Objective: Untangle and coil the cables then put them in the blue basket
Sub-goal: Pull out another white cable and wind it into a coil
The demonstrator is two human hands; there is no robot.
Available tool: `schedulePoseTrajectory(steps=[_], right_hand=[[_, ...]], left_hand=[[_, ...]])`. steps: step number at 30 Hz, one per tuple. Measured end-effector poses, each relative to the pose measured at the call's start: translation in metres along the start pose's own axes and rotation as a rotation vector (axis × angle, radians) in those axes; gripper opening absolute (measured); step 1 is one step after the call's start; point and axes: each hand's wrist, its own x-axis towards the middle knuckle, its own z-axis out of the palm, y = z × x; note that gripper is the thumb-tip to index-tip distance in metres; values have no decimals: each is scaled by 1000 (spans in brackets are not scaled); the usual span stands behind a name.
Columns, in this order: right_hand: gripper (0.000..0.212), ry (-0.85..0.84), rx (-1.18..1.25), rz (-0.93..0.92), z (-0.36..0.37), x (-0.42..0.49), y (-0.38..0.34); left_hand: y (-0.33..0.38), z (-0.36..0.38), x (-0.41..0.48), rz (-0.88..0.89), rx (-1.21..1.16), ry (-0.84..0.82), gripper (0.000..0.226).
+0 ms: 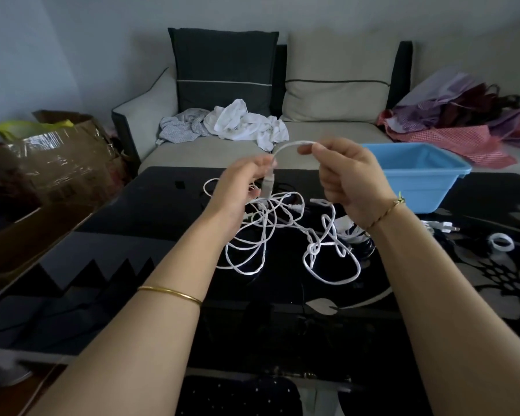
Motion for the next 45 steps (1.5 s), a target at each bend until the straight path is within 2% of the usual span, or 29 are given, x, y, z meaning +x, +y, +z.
schedulePoseTrajectory(steps=[3,7,10,12,14,17,19,22,24,28,29,32,34,36,37,40,45], right_hand=[[19,-8,-18,35,-1,0,7],[18,110,-124,25,-8,1,15],[16,186,-164,60,-13,4,31],[13,178,-171,116,-14,5,45],[10,137,-182,200,-16,6,58],[12,-12,-123,333,-14,4,66],[13,-134,-61,366,-12,3,67],[10,-278,-116,381,-14,-1,63],[14,-327,-125,395,-15,-4,60],[43,-363,-213,380,-17,-11,53],[41,-379,-250,373,-18,-11,53],[16,-432,-494,350,-25,-12,53],[15,-418,-599,367,-31,-14,55],[15,-374,-530,424,-38,-16,53],[16,-371,-486,444,-41,-17,50],[21,-407,-487,459,-44,-16,40],[24,-482,-925,352,-38,-15,31]], left_hand=[[0,12,-3,2,30,-140,31],[1,21,-5,31,-44,-182,31],[6,28,-6,-77,-314,-349,36],[9,31,-6,-154,-545,-471,35],[10,33,-2,-166,-699,-520,34],[8,34,9,-135,-855,-383,33],[4,34,14,-120,-884,-251,29],[-7,33,21,-117,-954,-91,20],[-13,32,26,-104,-927,18,21],[-18,24,30,-44,-800,152,36],[-18,21,31,-29,-772,175,35],[-11,12,31,48,-610,224,30],[-6,3,32,118,-533,283,24],[-5,-6,33,180,-476,336,23],[-6,-9,32,208,-426,352,29],[-12,-15,30,253,-285,370,40],[-7,0,19,203,-131,217,11]])
